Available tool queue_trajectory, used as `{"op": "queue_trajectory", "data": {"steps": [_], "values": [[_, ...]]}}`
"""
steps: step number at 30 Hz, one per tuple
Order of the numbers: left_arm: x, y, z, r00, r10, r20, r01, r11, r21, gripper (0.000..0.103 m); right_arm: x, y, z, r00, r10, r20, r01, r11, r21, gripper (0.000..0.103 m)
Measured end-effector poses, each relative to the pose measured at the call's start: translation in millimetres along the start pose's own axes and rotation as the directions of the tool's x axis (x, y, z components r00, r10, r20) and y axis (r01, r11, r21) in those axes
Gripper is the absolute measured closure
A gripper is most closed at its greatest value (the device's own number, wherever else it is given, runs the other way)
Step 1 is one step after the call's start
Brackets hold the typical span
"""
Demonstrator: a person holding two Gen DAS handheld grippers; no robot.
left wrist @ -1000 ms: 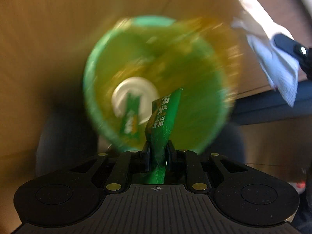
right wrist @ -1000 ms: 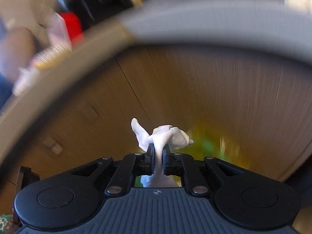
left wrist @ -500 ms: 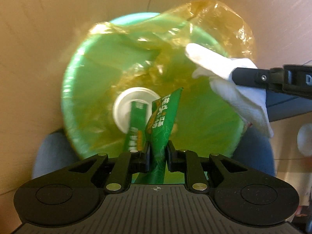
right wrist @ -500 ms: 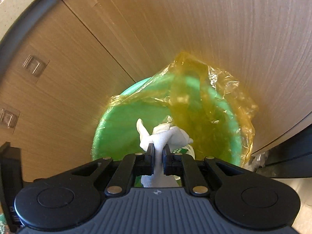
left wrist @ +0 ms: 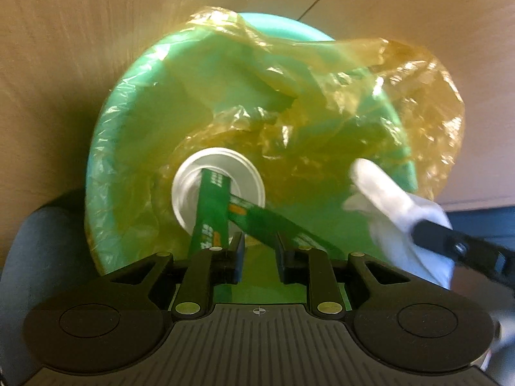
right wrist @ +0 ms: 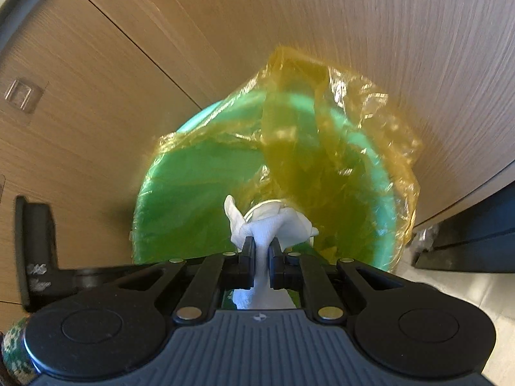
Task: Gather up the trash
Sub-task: 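Carry the sachet and tissue over the bin and open both tools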
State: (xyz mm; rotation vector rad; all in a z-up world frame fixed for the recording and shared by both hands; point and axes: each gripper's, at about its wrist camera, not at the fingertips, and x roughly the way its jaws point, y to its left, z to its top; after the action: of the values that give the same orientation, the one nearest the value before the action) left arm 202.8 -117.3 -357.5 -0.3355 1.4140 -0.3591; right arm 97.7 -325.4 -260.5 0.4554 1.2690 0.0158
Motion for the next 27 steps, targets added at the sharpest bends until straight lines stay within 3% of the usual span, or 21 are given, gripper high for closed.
{"op": "queue_trajectory", "data": {"steps": [5, 7, 9, 10, 18, 21, 25, 27], "values": [[-19.8, 10.3, -16.4, 1.0, -0.013, 0.023, 0.013, 1.0, 0.009, 0.08, 29.7, 11.6, 14.2, 0.993, 0.05, -0.11, -0.051, 0.999, 0.002, 0.09], [-28.0, 13.9, -22.0, 0.999, -0.017, 0.037, 0.018, 1.0, -0.002, 0.08, 36.4, 18.9, 20.4, 0.989, 0.07, -0.129, -0.069, 0.998, 0.014, 0.075], [-35.2, 16.8, -26.7, 0.998, -0.023, 0.053, 0.024, 1.0, -0.006, 0.08, 32.7, 27.5, 21.1, 0.994, 0.06, -0.092, -0.061, 0.998, -0.017, 0.043], [-38.7, 18.4, -28.6, 0.998, -0.019, 0.06, 0.02, 1.0, -0.007, 0.08, 29.0, 32.2, 19.3, 0.997, 0.038, -0.065, -0.041, 0.998, -0.047, 0.039], [-59.4, 15.1, -43.6, 0.993, 0.021, 0.119, -0.025, 0.999, 0.03, 0.08, 10.9, 34.6, 11.4, 0.998, -0.055, 0.031, 0.058, 0.993, -0.106, 0.036], [-73.3, 4.4, -49.4, 0.987, 0.02, 0.16, -0.033, 0.996, 0.077, 0.08, 2.9, 42.3, 7.4, 0.989, -0.109, 0.103, 0.124, 0.981, -0.152, 0.036], [-95.8, -9.5, -59.7, 0.978, 0.006, 0.206, -0.033, 0.991, 0.131, 0.08, -19.6, 48.4, -5.3, 0.974, -0.123, 0.19, 0.156, 0.973, -0.172, 0.034], [-110.3, -17.5, -64.9, 0.974, -0.01, 0.228, -0.029, 0.985, 0.169, 0.08, -35.9, 53.6, -13.7, 0.963, -0.127, 0.238, 0.171, 0.969, -0.178, 0.027]]}}
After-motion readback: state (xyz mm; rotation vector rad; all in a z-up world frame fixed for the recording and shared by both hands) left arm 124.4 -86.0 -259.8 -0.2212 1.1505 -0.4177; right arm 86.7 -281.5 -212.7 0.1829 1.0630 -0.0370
